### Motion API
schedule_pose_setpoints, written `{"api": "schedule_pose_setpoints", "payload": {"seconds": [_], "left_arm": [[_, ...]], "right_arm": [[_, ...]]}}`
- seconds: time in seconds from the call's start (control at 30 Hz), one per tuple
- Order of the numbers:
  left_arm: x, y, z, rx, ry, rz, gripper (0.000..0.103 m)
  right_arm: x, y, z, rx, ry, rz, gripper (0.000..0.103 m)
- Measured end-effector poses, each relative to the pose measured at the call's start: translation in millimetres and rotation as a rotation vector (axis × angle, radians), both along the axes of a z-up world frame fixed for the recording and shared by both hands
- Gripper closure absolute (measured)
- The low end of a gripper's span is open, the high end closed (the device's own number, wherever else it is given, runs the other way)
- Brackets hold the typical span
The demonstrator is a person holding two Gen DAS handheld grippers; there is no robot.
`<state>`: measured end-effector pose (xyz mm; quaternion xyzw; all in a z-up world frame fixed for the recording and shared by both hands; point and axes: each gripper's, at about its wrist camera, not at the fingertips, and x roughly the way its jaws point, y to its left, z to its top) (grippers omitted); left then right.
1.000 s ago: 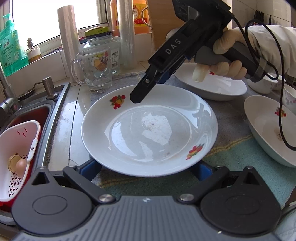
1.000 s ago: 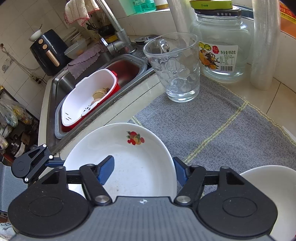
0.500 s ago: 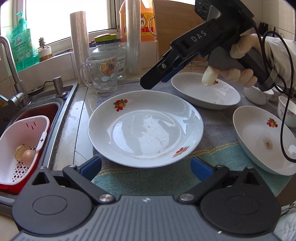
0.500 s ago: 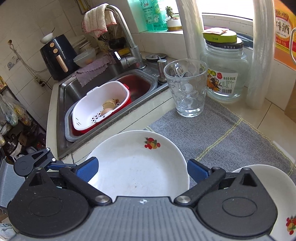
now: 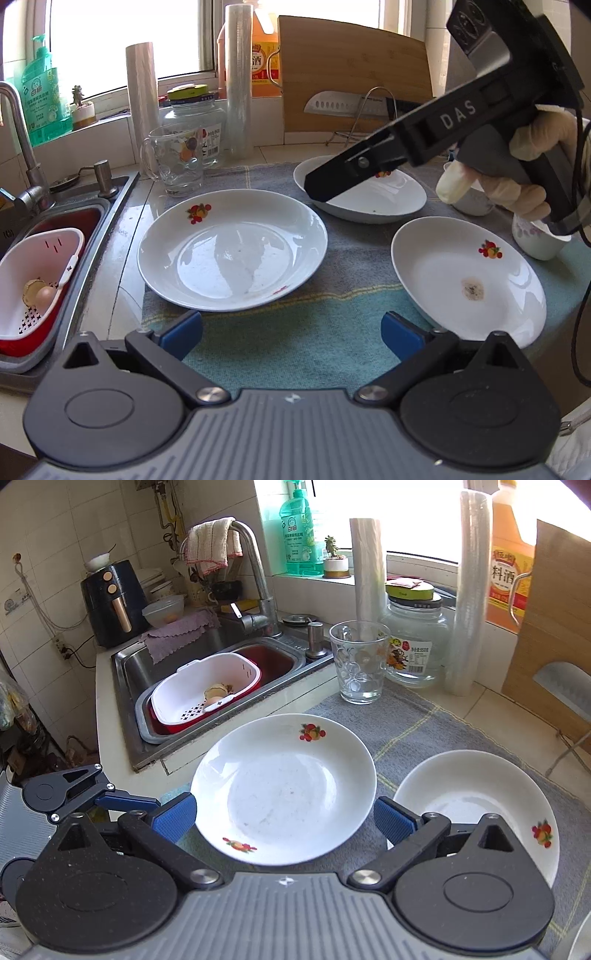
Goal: Organize plates and bowls
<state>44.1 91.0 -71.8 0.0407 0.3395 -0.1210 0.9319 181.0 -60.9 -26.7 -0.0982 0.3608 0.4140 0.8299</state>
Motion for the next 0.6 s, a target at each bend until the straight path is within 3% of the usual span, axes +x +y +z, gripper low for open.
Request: {"api": "schedule_pose_setpoints", "payload": {"seconds": [0.6], "left_arm": [[-23, -42, 10, -0.036, 0.009, -0.031, 0.001]], "right_arm": [[-103, -93, -17, -0.045, -0.065, -0.22, 0.0]]}}
